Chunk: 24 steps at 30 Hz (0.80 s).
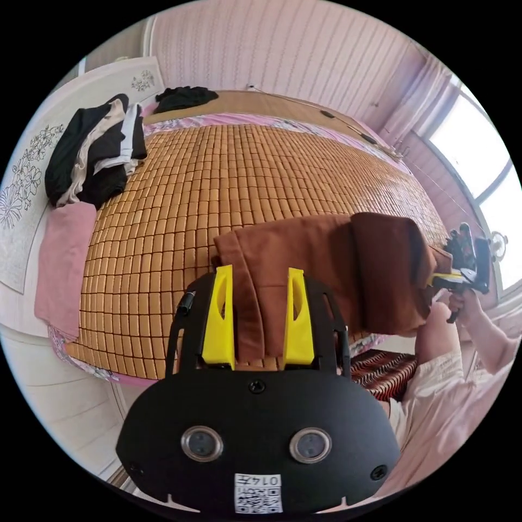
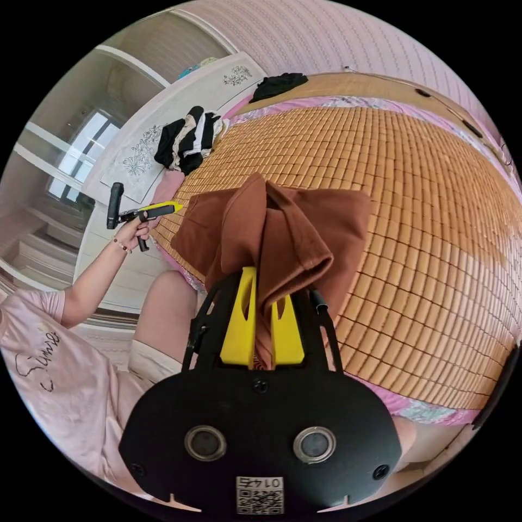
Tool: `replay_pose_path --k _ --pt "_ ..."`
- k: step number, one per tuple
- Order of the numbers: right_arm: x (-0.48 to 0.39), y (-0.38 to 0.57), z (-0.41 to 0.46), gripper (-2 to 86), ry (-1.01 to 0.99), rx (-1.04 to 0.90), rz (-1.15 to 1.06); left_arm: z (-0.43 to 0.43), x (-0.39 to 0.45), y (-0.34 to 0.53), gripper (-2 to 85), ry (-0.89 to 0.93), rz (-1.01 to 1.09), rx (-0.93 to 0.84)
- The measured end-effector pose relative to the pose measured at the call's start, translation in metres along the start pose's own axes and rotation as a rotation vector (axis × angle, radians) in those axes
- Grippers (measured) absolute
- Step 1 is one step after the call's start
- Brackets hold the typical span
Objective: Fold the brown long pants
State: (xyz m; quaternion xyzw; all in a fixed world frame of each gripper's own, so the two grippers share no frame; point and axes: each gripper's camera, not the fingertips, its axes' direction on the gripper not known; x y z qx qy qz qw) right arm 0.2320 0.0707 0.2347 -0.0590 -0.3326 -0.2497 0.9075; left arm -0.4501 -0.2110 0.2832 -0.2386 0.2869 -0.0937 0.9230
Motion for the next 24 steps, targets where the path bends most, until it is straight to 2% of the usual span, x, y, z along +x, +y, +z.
replay_pose_path --k 2,4,7,10,14,19,24 --pt "0.010 0.005 -0.051 -0.3 0.153 0.044 -0.043 0.020 -0.006 -0.020 13.7 -0.025 -0.017 -0.043" --pt "0.016 0.009 -0.087 -0.2 0.266 0.090 -0.061 0.063 -0.006 -0.033 13.8 -0.072 -0.013 -0.191" --pt "0.032 0.016 -0.134 -0.2 0.380 0.160 -0.043 0.072 0.010 -0.037 12.5 -0.240 0.096 -0.182" --pt "0.055 0.024 -0.173 -0.1 0.426 0.242 0.032 0.065 0.015 -0.040 5.3 -0.222 0.208 -0.196" --pt "0.078 0.040 -0.227 0.0 0.469 0.423 0.123 0.044 -0.005 -0.049 2.2 -0.182 0.171 -0.175" --pt "0.124 0.070 -0.290 0.3 0.392 0.612 0.271 -0.068 -0.052 -0.065 1.0 0.057 0.051 0.141" --pt "0.170 0.131 -0.312 1.9 0.342 0.752 0.219 -0.181 -0.104 -0.012 1.5 0.103 0.065 0.510"
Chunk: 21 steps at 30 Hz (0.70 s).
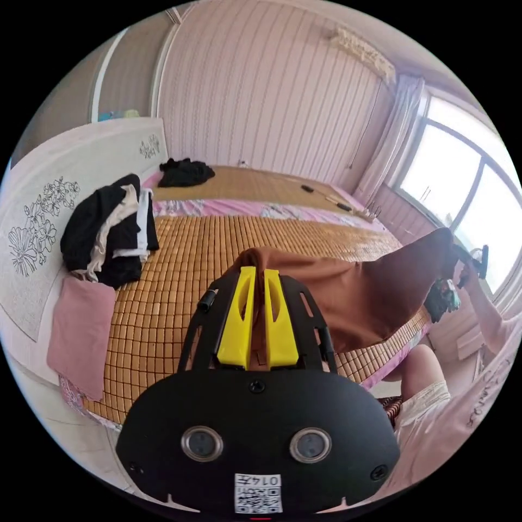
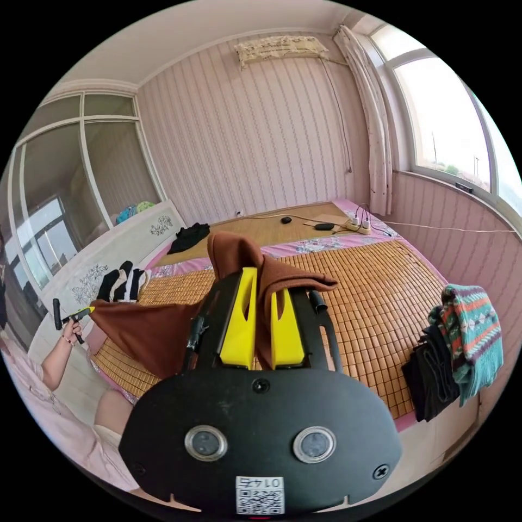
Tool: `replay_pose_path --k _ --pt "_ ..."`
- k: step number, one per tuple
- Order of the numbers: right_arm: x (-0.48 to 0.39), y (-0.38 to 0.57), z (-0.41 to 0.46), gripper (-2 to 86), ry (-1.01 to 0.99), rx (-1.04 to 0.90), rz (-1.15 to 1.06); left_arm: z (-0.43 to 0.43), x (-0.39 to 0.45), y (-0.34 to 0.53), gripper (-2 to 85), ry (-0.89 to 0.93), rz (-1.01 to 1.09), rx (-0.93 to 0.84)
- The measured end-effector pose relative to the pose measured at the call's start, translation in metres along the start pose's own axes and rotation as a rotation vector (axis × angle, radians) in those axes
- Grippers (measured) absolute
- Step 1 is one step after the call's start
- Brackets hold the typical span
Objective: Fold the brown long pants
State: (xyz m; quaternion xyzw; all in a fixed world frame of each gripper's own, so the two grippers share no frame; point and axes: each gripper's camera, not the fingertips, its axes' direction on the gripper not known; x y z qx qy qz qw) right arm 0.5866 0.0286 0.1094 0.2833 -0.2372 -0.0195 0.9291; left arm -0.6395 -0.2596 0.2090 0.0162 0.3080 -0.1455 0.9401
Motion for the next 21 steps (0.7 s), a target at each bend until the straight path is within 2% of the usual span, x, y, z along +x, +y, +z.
replay_pose_path --k 3,5,6,7,9,11,13,17,21 --pt "0.055 0.054 0.007 4.1 -0.005 -0.087 0.138 -0.039 -0.044 0.056 2.8 0.013 -0.083 0.030" --pt "0.105 0.115 0.026 5.6 0.033 -0.263 0.373 -0.036 -0.084 0.108 4.1 -0.008 -0.276 -0.051" --pt "0.115 0.129 0.029 5.8 0.071 -0.317 0.434 -0.033 -0.111 0.150 4.9 -0.044 -0.437 -0.073" --pt "0.125 0.150 0.031 5.7 0.179 -0.393 0.496 -0.036 -0.132 0.189 5.9 -0.033 -0.581 -0.067" --pt "0.123 0.163 0.027 4.9 0.293 -0.427 0.462 -0.043 -0.150 0.228 7.0 0.030 -0.709 -0.043" --pt "0.115 0.153 0.033 5.2 0.303 -0.469 0.364 -0.049 -0.150 0.245 7.4 0.003 -0.724 -0.028" --pt "0.105 0.135 0.047 6.3 0.286 -0.510 0.278 -0.043 -0.148 0.245 7.8 -0.051 -0.666 -0.088" --pt "0.063 0.096 0.094 8.1 0.249 -0.548 0.059 -0.015 -0.153 0.221 9.6 -0.004 -0.592 -0.132" --pt "0.044 0.092 0.126 9.7 0.230 -0.539 0.009 0.028 -0.157 0.172 10.9 0.027 -0.484 -0.148"
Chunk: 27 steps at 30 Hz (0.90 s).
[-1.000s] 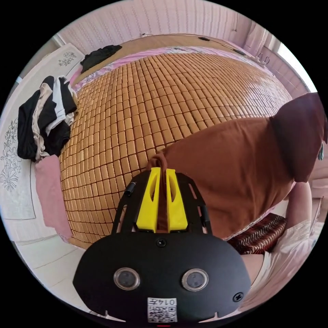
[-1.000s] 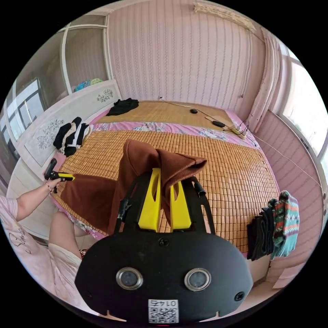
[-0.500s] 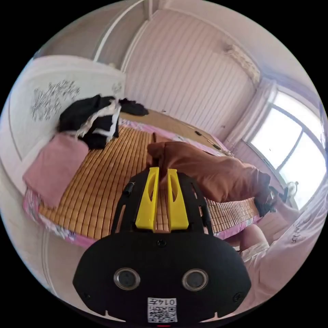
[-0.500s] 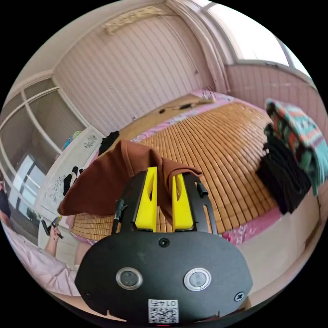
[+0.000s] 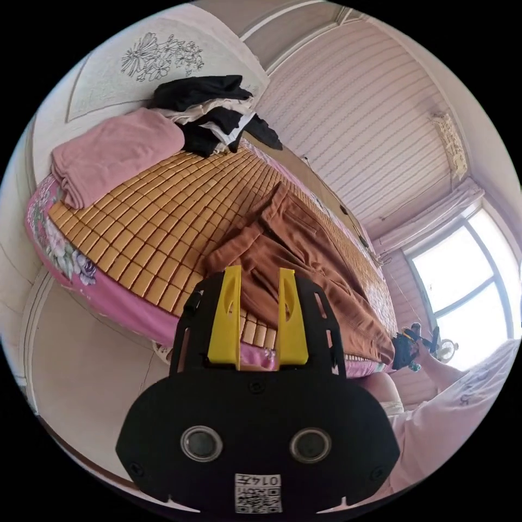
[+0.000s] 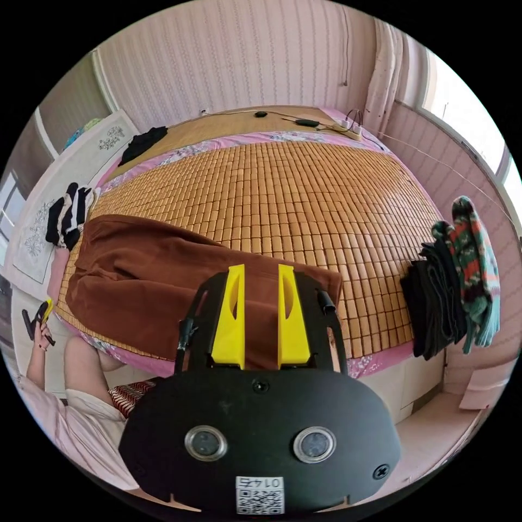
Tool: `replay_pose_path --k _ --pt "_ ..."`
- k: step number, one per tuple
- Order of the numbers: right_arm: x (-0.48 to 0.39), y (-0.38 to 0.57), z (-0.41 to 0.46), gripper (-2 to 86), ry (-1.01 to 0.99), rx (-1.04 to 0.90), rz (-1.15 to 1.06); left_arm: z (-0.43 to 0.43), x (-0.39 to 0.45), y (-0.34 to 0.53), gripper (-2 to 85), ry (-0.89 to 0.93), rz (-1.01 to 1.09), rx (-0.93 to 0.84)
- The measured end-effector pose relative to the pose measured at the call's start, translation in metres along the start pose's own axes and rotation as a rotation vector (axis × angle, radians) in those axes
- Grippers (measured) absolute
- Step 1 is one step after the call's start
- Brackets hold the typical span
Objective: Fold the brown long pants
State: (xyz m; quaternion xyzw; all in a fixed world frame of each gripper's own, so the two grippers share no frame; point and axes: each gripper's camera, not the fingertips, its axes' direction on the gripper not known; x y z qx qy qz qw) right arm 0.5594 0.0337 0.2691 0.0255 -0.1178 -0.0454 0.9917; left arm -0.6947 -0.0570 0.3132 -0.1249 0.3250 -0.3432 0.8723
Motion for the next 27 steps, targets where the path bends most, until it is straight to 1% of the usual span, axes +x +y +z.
replay_pose_path --k 3,9,14,16,17,19,21,23,24,25,27 --pt "0.005 -0.001 0.025 11.2 0.010 -0.043 0.047 0.035 0.015 -0.040 11.0 -0.007 0.075 -0.042" --pt "0.045 -0.014 0.051 11.8 0.126 -0.059 0.190 0.130 0.057 -0.114 11.0 -0.082 0.199 -0.156" --pt "0.099 -0.035 0.082 16.1 0.151 -0.149 0.330 0.217 0.080 -0.163 11.6 -0.127 0.216 -0.229" --pt "0.112 -0.034 0.098 15.6 0.133 -0.206 0.385 0.263 0.084 -0.180 12.0 -0.163 0.203 -0.278" --pt "0.118 -0.031 0.109 13.9 0.079 -0.251 0.418 0.274 0.084 -0.183 12.0 -0.169 0.193 -0.292" --pt "0.118 -0.035 0.105 10.4 0.075 -0.231 0.399 0.317 0.082 -0.189 12.1 -0.206 0.179 -0.351" --pt "0.116 -0.043 0.091 5.9 0.058 -0.228 0.331 0.339 0.081 -0.190 11.2 -0.278 0.178 -0.361" --pt "0.113 -0.042 0.041 2.9 -0.061 -0.025 0.236 0.351 0.077 -0.190 9.7 -0.294 0.166 -0.349" --pt "0.114 -0.038 0.029 2.6 -0.098 0.019 0.216 0.357 0.075 -0.190 8.8 -0.292 0.166 -0.346" --pt "0.118 -0.028 0.012 2.2 -0.152 0.060 0.192 0.362 0.074 -0.189 8.2 -0.292 0.182 -0.347" --pt "0.132 -0.007 0.004 1.8 -0.146 0.033 0.244 0.369 0.076 -0.187 8.1 -0.286 0.212 -0.350"
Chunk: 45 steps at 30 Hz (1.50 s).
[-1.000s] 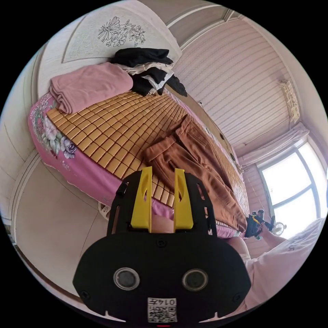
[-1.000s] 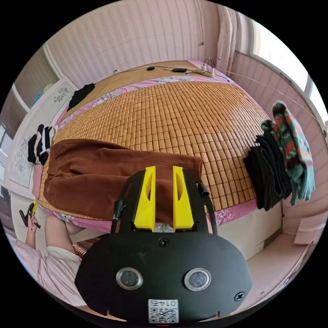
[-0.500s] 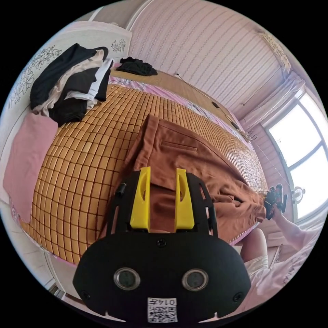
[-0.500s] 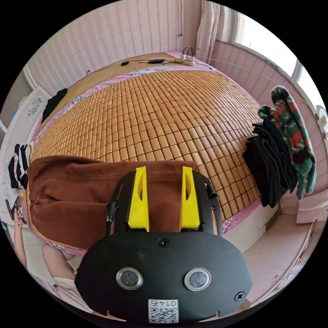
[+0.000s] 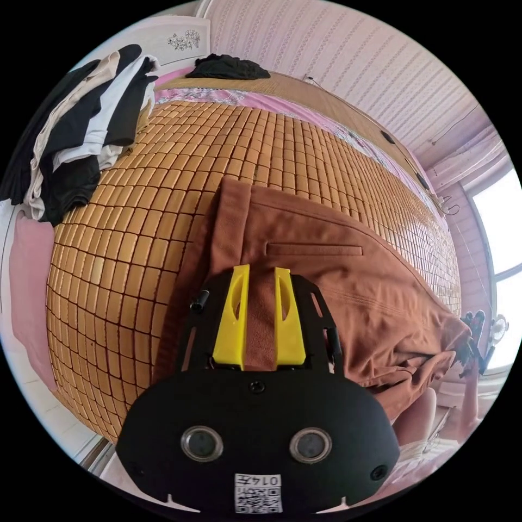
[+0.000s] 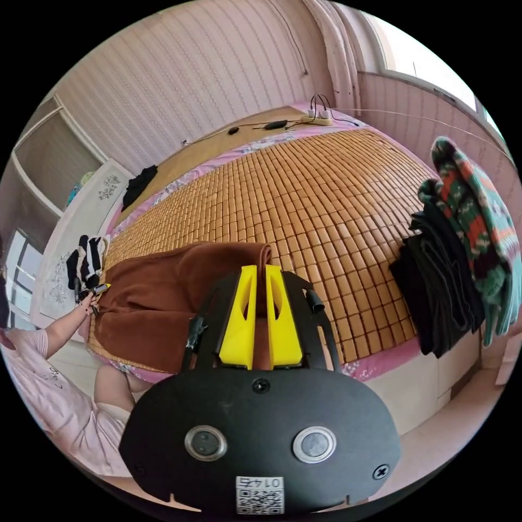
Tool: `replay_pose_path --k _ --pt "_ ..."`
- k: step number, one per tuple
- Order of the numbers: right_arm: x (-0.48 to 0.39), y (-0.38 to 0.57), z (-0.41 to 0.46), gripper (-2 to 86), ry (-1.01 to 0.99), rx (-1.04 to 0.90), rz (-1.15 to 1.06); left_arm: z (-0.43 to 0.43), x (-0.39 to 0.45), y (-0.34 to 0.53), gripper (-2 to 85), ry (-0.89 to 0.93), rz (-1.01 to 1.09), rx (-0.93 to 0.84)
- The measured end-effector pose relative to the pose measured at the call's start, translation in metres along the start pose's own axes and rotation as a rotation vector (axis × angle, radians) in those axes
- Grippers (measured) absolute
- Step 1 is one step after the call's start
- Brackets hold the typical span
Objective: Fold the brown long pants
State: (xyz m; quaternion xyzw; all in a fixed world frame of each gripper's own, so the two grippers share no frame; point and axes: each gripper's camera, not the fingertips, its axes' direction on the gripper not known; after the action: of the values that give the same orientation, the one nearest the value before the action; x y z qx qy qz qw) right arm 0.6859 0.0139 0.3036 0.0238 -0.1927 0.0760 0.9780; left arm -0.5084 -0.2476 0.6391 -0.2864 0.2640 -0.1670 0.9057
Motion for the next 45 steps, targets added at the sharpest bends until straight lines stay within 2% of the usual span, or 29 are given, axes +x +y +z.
replay_pose_path --k 2,3,8,11,15,16,17,20,23,29,37,39,41,45 --pt "0.023 0.017 -0.005 1.6 0.160 -0.016 0.138 0.007 0.006 -0.003 8.6 0.003 0.022 -0.004" --pt "0.024 0.020 -0.005 1.5 0.173 -0.010 0.147 0.011 0.010 -0.006 9.5 0.005 0.035 -0.011" --pt "-0.043 -0.011 0.044 2.7 0.234 -0.033 -0.154 0.023 0.027 -0.021 10.4 -0.032 0.077 0.021" --pt "-0.067 -0.047 0.089 5.3 0.210 -0.094 -0.195 0.041 0.035 -0.034 10.3 -0.026 0.073 -0.005" --pt "-0.071 -0.070 0.160 2.9 0.243 -0.230 -0.151 0.071 0.044 -0.040 10.6 -0.059 0.069 -0.017" --pt "-0.075 -0.074 0.169 1.7 0.288 -0.214 -0.171 0.076 0.047 -0.040 10.5 -0.068 0.077 -0.013" --pt "-0.078 -0.079 0.168 1.0 0.336 -0.102 -0.167 0.079 0.049 -0.040 10.4 -0.075 0.087 -0.012" --pt "-0.081 -0.097 0.190 0.2 0.405 -0.102 -0.186 0.092 0.058 -0.043 10.4 -0.120 0.142 -0.013" --pt "-0.086 -0.118 0.210 -0.1 0.424 -0.096 -0.227 0.103 0.057 -0.050 9.9 -0.107 0.098 -0.016" --pt "-0.097 -0.152 0.242 -0.3 0.452 -0.045 -0.223 0.127 0.065 -0.056 8.2 -0.215 0.056 0.021" --pt "-0.088 -0.165 0.245 -0.4 0.439 -0.064 -0.210 0.155 0.067 -0.066 8.2 -0.210 0.072 0.006" --pt "-0.084 -0.159 0.227 -0.6 0.415 -0.033 -0.181 0.159 0.068 -0.061 8.3 -0.206 0.062 0.015" --pt "-0.085 -0.127 0.180 -0.5 0.358 0.154 -0.224 0.158 0.066 -0.055 8.7 -0.169 0.026 0.018" --pt "-0.063 -0.059 0.121 1.6 0.259 0.141 -0.303 0.127 0.090 -0.019 10.2 -0.003 0.142 0.097"
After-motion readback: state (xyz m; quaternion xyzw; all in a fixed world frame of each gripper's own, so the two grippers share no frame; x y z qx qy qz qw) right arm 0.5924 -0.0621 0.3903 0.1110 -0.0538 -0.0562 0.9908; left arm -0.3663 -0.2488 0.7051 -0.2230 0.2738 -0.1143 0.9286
